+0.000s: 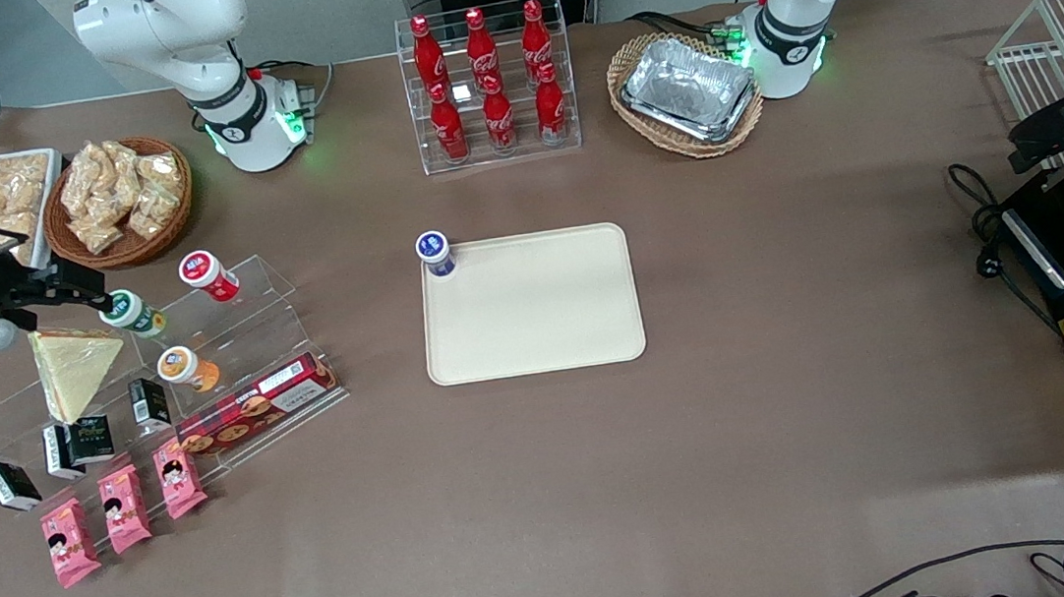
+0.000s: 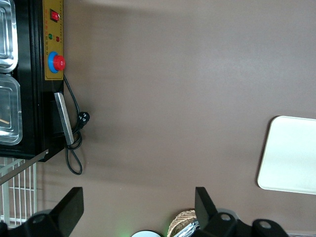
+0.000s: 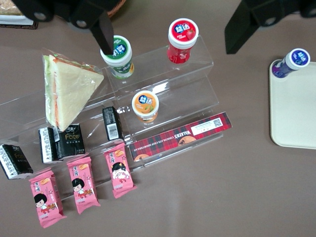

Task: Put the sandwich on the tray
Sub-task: 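Move the right gripper over the wrapped triangular sandwich in the rack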

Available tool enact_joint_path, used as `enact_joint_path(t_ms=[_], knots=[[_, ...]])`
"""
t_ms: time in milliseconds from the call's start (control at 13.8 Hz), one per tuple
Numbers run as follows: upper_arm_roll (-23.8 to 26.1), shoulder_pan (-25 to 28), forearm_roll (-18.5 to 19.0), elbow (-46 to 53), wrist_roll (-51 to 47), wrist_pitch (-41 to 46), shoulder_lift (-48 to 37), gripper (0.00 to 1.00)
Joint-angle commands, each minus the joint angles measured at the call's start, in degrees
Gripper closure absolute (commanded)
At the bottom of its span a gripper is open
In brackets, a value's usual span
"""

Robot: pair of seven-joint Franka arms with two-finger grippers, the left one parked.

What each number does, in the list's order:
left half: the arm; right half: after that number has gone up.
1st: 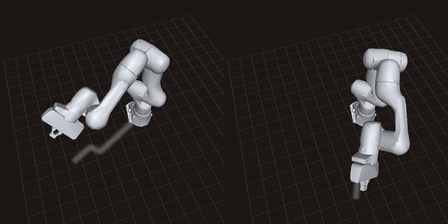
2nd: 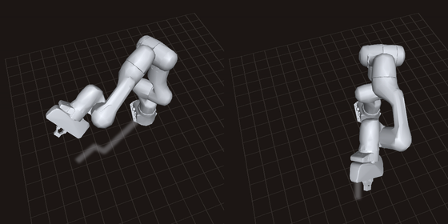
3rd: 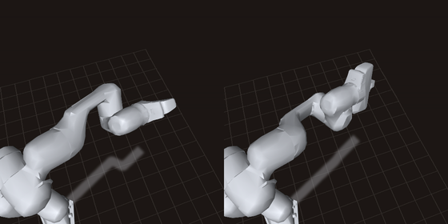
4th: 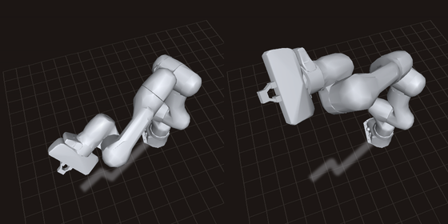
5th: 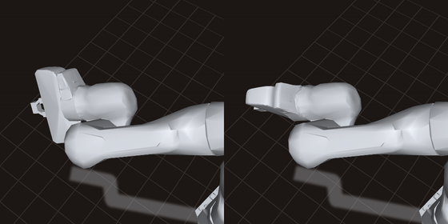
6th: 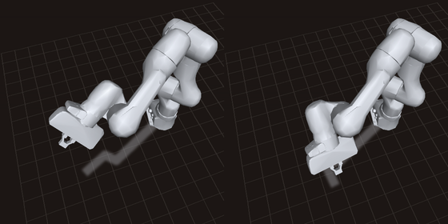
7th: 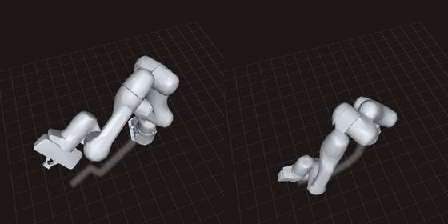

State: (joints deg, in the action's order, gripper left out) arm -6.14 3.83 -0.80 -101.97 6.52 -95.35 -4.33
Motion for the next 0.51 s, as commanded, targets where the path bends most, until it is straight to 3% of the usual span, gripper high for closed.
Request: enact_joint_path(t_ms=[0, 435], knots=[[-0.2, -0.5, 0.0, 1.6, 0.1, 1.6, 0.1, 0.0], [-1.6, -0.8, 0.0, 2.0, 0.1, 1.8, 0.3, 0.0]])
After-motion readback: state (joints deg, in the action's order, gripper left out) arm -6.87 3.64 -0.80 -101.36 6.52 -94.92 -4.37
